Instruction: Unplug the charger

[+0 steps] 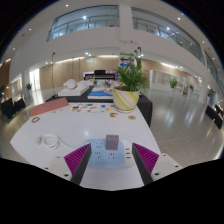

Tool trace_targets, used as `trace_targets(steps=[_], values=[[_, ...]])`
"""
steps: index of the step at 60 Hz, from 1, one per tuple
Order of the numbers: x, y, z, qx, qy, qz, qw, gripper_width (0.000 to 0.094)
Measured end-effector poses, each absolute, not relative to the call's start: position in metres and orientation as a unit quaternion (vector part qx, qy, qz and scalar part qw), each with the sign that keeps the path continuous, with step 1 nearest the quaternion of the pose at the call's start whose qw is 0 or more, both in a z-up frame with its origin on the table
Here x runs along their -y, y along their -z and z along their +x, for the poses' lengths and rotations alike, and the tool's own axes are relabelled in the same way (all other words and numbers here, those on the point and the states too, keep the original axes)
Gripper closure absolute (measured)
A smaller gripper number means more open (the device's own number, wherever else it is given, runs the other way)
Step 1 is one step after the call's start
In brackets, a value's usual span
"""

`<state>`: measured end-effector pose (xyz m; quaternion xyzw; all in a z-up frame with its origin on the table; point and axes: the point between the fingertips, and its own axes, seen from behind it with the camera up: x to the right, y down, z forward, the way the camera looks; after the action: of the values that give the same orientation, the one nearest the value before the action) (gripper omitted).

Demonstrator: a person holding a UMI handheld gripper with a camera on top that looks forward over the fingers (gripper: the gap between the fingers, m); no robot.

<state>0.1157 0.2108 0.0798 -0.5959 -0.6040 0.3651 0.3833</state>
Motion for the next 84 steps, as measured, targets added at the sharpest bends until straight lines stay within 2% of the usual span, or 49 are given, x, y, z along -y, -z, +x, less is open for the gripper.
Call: trace_targets(steps=[14, 20, 21, 24, 30, 34, 37, 41, 49, 55, 61, 69, 74, 79, 82, 84], values=[[-0.208, -0.041, 0.044, 0.601, -0.371, -0.596, 0.382, 0.0079], [-0.202, -0.028, 0.034, 0.603, -0.368, -0.599, 0.376, 0.0405], [-0.204, -0.028, 0.033, 0.600, -0.367, -0.602, 0.378, 0.0416], [-0.215, -0.029, 0.030, 0.587, -0.357, -0.609, 0.396, 0.0635], [-0.215, -0.031, 0.027, 0.586, -0.362, -0.608, 0.395, 0.0724], [-0.214, -0.034, 0.028, 0.583, -0.364, -0.612, 0.392, 0.0749], [-0.213, -0.047, 0.028, 0.573, -0.378, -0.611, 0.395, 0.0756], [-0.222, -0.088, 0.021, 0.556, -0.393, -0.594, 0.428, 0.0757], [-0.244, -0.163, 0.020, 0.532, -0.405, -0.610, 0.425, 0.0757], [-0.280, -0.179, 0.035, 0.539, -0.379, -0.625, 0.419, 0.0758], [-0.321, -0.151, 0.056, 0.572, -0.321, -0.637, 0.404, 0.0757], [-0.352, -0.069, 0.073, 0.600, -0.262, -0.666, 0.356, 0.0737], [-0.364, -0.030, 0.075, 0.610, -0.236, -0.676, 0.340, 0.0719], [-0.365, 0.003, 0.072, 0.617, -0.222, -0.684, 0.319, 0.0673], [-0.368, 0.010, 0.072, 0.617, -0.218, -0.688, 0.313, 0.0634], [-0.367, 0.011, 0.070, 0.618, -0.219, -0.687, 0.314, 0.0568]])
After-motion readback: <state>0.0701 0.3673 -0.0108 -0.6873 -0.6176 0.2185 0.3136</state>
